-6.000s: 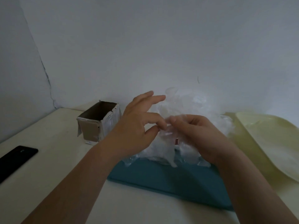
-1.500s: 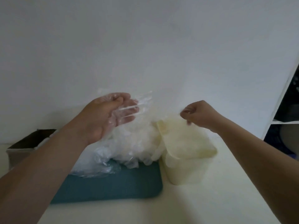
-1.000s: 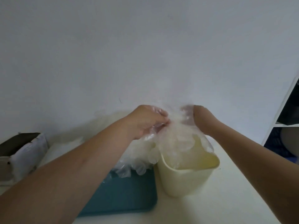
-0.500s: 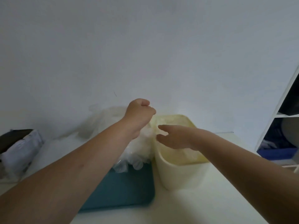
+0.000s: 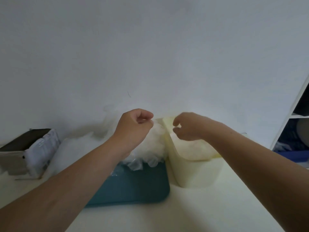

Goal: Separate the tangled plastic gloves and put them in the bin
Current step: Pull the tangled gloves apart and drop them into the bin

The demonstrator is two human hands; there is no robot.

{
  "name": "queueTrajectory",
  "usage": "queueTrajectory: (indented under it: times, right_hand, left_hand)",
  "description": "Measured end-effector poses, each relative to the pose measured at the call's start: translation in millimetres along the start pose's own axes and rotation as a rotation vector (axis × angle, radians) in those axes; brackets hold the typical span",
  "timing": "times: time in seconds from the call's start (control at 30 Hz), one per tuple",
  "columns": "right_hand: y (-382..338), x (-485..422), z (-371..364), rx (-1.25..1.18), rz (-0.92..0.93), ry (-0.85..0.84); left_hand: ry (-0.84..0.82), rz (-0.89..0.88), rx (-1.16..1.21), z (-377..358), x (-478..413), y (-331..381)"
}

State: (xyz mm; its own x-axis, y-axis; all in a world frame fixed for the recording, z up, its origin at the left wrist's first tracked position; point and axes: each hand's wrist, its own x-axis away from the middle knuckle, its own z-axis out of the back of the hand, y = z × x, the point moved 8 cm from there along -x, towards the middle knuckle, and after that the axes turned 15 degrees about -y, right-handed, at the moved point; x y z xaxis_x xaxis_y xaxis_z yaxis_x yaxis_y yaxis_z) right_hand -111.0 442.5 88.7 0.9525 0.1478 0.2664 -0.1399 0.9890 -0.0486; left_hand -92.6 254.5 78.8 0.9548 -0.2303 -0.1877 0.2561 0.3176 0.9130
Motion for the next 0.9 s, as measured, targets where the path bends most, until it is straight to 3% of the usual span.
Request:
queueTrajectory:
  times: [0.1,0.17,0.27,0.33,0.47,0.53,0.63,0.9]
  right_hand:
    - [-37,24,26,-0.063,0.056,0.232]
    - [-74,27,25,-0.138,0.183,0.295]
    - [-129,15,0,-0.384,0.428,0.221]
    - [-152,-1,-24,-0.48,0.487,0.164]
    - [-181,-45,-75,-0.322,0.415,0.09]
    - [-190,-65,-96,-0.259,0.357,0.01]
    - [-190,-83,-111,-0.232,0.296,-0.022]
    - [-180,-100,-117,-0.479,0.251,0.006]
  left_hand:
    - [0.045,-0.02,-0.051,17,19,-8]
    - [0.086,-0.028,-0.095,36,31,-16]
    - [0.171,-0.01,-0.245,75,47,-37]
    - [0.187,0.068,-0.399,101,51,-64]
    - [0.021,0.337,-0.722,126,57,-135]
    - [-0.035,0.378,-0.697,126,60,-157]
    - [0.017,0.332,-0.585,129,61,-164]
    - [0.123,0.259,-0.53,158,63,-159]
